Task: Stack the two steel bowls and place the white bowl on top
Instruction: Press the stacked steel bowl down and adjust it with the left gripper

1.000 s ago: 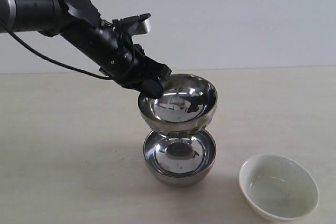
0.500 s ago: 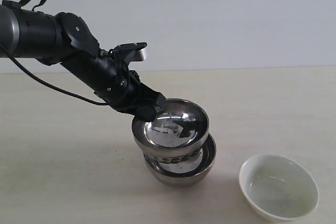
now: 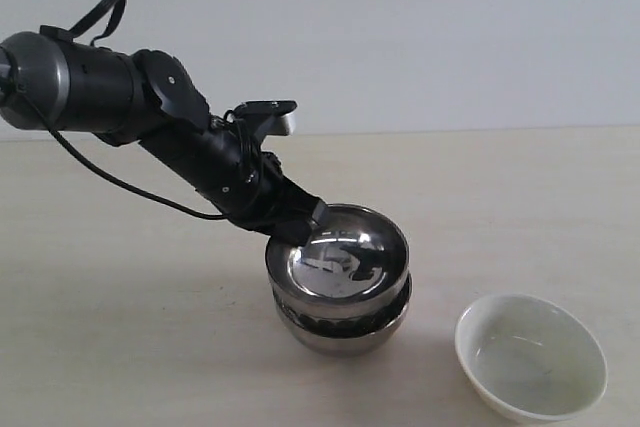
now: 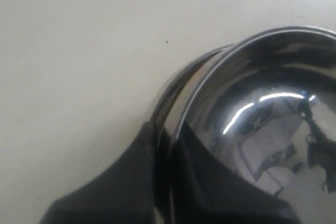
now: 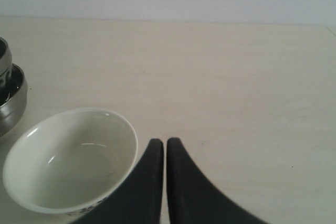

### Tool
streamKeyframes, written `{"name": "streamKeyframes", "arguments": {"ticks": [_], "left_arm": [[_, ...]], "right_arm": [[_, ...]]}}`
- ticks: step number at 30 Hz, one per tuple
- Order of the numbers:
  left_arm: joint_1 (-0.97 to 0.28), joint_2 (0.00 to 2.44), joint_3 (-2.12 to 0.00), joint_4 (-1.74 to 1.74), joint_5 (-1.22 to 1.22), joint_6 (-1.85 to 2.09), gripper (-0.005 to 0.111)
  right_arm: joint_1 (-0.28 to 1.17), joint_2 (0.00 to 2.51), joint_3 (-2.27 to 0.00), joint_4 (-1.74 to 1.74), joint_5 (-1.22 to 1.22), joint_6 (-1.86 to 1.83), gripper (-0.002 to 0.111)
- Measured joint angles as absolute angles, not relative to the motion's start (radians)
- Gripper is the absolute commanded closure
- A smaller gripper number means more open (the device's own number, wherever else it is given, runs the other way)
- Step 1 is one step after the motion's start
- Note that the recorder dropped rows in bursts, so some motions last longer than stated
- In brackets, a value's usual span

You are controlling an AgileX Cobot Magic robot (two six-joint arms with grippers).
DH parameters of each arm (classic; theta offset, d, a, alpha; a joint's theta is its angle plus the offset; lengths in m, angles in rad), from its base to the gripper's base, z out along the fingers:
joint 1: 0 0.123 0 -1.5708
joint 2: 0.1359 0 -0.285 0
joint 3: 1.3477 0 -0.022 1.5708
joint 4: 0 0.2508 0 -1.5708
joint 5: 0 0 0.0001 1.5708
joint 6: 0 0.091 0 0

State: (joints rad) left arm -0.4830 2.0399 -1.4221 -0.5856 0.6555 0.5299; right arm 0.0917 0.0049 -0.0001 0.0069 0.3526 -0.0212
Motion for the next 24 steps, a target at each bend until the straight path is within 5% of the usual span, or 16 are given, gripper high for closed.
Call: {"name": "streamKeyframes", "arguments": {"ticks": [24], "left_arm": [[-0.497,2.056,-1.422,-0.596,0.625,0.539,0.103]], "right_arm": [[0.092,0.005,0.000,0.007,0.353,-0.021,0.108]]}}
